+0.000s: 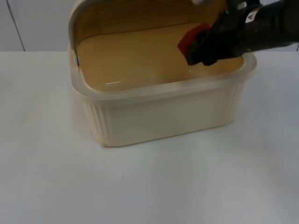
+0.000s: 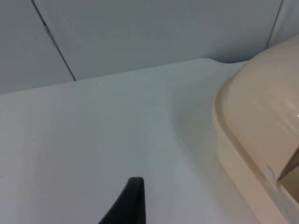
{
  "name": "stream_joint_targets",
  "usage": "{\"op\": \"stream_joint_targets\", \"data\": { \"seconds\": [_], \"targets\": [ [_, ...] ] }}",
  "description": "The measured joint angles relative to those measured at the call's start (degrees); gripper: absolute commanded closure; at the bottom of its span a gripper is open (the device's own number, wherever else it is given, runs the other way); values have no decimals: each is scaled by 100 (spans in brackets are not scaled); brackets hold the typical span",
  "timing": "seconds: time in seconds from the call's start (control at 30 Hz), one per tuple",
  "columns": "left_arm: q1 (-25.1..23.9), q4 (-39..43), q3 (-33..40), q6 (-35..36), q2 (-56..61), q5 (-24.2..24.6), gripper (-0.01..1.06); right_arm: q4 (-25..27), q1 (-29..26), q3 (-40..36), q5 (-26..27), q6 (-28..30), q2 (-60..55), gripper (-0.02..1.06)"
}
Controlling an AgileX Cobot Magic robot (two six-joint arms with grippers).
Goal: Open the box lid with the left hand, place the block into the box with the right hand, then close the box lid with the left hand.
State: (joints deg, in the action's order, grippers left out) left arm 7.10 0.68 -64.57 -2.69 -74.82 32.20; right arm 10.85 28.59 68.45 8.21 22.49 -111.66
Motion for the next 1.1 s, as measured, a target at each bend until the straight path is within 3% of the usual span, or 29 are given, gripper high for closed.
{"op": "stream_joint_targets", "data": {
  "seconds": [0.07, 0.1, 0.13, 0.17, 0.23, 0.53, 0.8, 0.87, 1.1],
  "targets": [
    [0, 0, 0, 0, 0, 0, 0, 13, 0, 1, -22, 0, -13, 62],
    [0, 0, 0, 0, 0, 0, 0, 13, 0, 15, -47, 0, -13, 62],
    [0, 0, 0, 0, 0, 0, 0, 13, 0, 24, -63, 12, -13, 45],
    [0, 0, 0, 0, 0, 0, 0, 13, 0, 24, -89, 45, -13, 18],
    [0, 0, 0, 0, 0, 0, 0, 13, 0, 24, -113, 91, -13, 0],
    [0, 0, 0, 0, 0, 13, 0, 13, 0, 24, -457, 186, 24, 0],
    [0, 0, 0, -4, 0, 13, 0, 13, 0, 24, -1499, -91, 714, 0],
    [0, 0, 0, -4, 0, 13, 0, 13, 0, 24, -1997, -216, 1043, 0],
    [0, 0, 0, -4, 0, 83, 0, 13, 0, 24, -2349, -440, 1979, 0]
  ]
}}
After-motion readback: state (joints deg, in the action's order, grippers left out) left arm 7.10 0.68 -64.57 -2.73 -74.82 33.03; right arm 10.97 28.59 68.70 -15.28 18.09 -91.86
